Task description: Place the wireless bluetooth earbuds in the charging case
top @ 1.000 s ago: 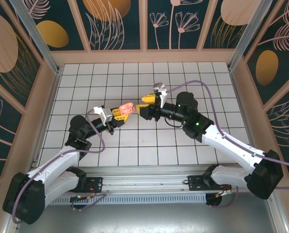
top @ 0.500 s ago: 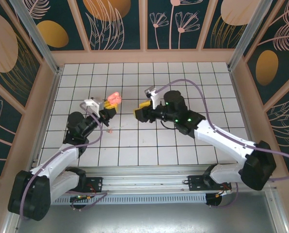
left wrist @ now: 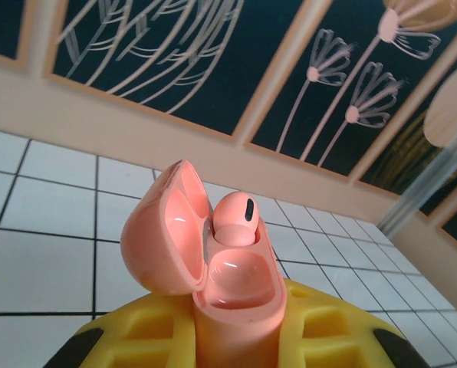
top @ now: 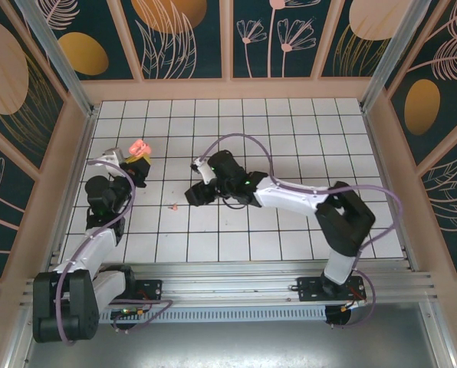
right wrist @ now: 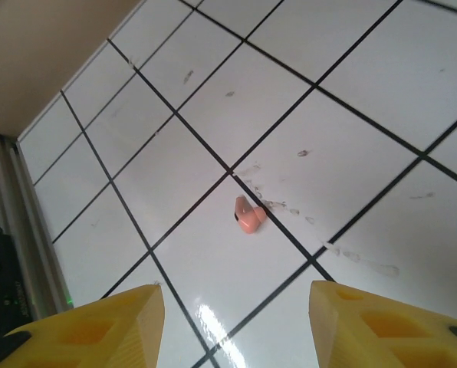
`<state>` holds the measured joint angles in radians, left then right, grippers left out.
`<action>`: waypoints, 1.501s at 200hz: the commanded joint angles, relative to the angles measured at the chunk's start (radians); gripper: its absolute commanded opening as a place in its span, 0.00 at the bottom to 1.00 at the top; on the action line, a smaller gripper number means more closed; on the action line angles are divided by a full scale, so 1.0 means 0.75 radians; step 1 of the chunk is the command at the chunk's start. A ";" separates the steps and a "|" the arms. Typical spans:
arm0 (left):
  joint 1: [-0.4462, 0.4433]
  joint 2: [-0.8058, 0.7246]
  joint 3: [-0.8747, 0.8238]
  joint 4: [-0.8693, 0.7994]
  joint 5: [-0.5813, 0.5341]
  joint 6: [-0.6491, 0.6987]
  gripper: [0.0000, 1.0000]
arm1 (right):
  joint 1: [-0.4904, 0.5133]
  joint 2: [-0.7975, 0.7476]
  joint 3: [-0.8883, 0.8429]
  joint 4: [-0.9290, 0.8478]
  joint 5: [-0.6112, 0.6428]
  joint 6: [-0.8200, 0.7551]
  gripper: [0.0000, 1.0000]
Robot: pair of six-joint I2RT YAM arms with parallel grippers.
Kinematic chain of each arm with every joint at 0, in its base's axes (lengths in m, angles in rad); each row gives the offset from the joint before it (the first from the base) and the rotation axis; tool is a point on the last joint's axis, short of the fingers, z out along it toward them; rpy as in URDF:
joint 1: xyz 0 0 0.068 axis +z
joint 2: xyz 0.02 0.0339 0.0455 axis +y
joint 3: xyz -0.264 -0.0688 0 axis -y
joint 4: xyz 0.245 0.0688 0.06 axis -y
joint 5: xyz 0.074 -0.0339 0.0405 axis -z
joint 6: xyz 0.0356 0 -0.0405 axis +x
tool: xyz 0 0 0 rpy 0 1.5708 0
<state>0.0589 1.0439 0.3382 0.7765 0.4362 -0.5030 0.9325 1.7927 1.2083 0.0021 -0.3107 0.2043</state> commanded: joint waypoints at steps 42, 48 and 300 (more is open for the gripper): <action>0.143 0.030 -0.023 0.030 0.032 -0.175 0.07 | 0.039 0.295 0.213 0.107 -0.080 -0.105 0.53; 0.150 0.031 -0.023 0.030 0.036 -0.178 0.07 | 0.040 0.314 0.224 0.109 -0.087 -0.116 0.53; 0.228 0.028 -0.030 0.027 0.042 -0.199 0.07 | 0.099 0.658 0.522 -0.076 -0.014 -0.156 0.50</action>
<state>0.2230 1.0813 0.3252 0.7734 0.4480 -0.6418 0.9909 2.2757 1.5837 -0.0017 -0.3443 0.1398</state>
